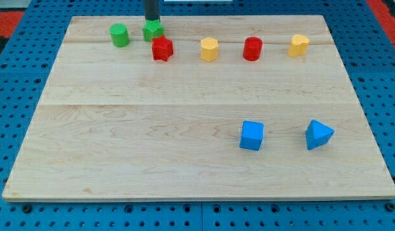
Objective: Slide the green star and the green circle to the left side of the board
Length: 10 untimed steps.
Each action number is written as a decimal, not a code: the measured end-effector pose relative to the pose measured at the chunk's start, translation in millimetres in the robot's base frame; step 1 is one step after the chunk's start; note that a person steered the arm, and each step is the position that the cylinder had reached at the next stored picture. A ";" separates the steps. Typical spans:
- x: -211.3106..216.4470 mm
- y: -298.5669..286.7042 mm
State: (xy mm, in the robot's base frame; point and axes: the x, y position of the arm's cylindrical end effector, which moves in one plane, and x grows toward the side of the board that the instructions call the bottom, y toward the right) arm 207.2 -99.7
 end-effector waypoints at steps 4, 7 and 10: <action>21.4 22.6; 20.1 -15.5; 36.5 -31.9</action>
State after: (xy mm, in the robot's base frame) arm 243.7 -131.7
